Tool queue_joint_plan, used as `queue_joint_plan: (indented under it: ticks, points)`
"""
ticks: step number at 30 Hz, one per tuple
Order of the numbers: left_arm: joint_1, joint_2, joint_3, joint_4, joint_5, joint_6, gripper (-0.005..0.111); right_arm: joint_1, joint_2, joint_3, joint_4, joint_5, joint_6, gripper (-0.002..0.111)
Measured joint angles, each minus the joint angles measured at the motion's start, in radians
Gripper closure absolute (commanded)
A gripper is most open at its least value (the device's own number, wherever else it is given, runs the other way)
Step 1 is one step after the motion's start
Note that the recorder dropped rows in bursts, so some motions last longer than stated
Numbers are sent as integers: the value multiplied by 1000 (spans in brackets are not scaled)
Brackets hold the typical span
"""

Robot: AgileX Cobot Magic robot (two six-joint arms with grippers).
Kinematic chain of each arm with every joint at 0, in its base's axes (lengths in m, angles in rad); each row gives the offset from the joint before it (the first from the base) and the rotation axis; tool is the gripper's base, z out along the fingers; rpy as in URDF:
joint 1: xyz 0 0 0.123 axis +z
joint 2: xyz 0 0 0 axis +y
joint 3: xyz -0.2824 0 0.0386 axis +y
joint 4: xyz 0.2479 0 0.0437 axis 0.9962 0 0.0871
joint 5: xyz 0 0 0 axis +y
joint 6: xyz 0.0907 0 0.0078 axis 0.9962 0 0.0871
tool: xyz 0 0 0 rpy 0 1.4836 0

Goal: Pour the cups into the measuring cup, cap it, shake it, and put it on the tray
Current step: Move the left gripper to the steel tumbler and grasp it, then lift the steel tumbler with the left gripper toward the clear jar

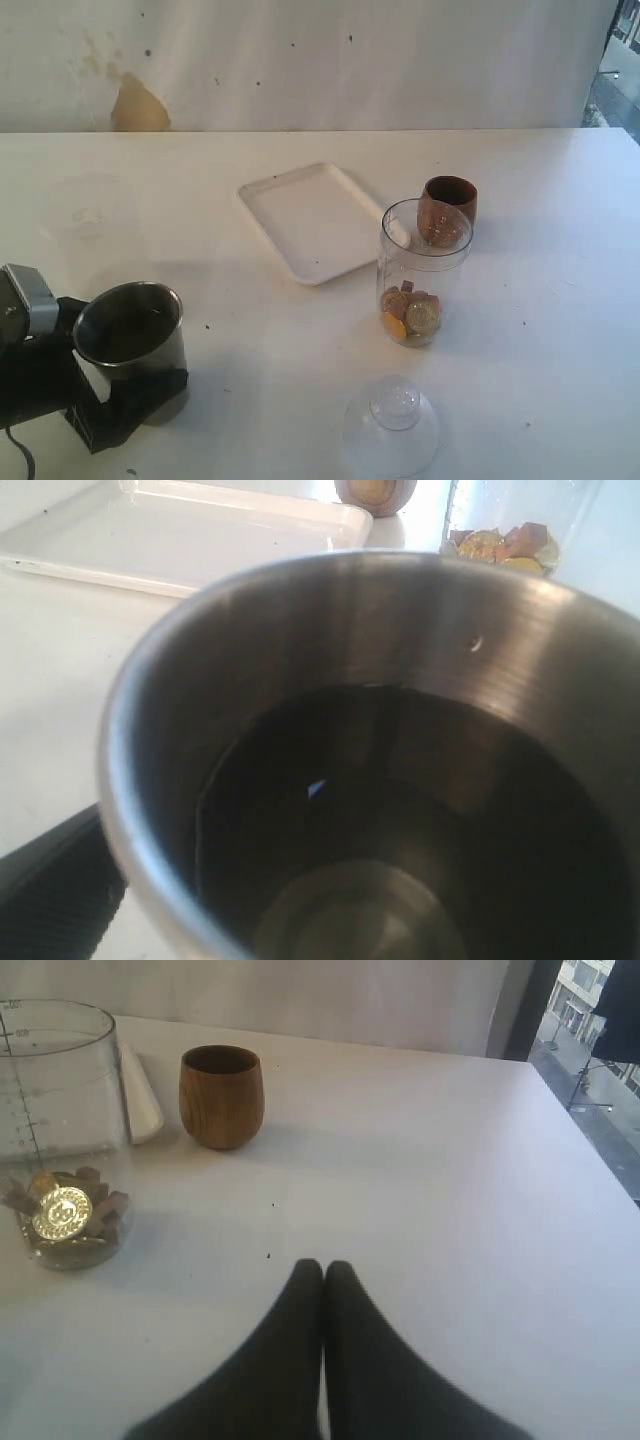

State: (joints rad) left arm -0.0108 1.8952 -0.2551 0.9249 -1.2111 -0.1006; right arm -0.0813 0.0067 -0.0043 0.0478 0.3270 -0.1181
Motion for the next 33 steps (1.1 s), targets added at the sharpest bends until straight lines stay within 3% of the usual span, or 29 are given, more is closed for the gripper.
queue_joint_plan:
  ticks: [22,24,27,30,33]
  points:
    - [0,0,-73,76,0,-46,5,0,0,0,0,0,0,108]
    - [0,0,-77,81,0,-48,9,0,0,0,0,0,0,108]
    - [0,0,-77,93,0,-51,28,0,0,0,0,0,0,108]
    - [0,0,-77,123,-2,-55,58,0,0,0,0,0,0,108]
    - [0,0,-79,146,-2,-52,99,0,0,0,0,0,0,108]
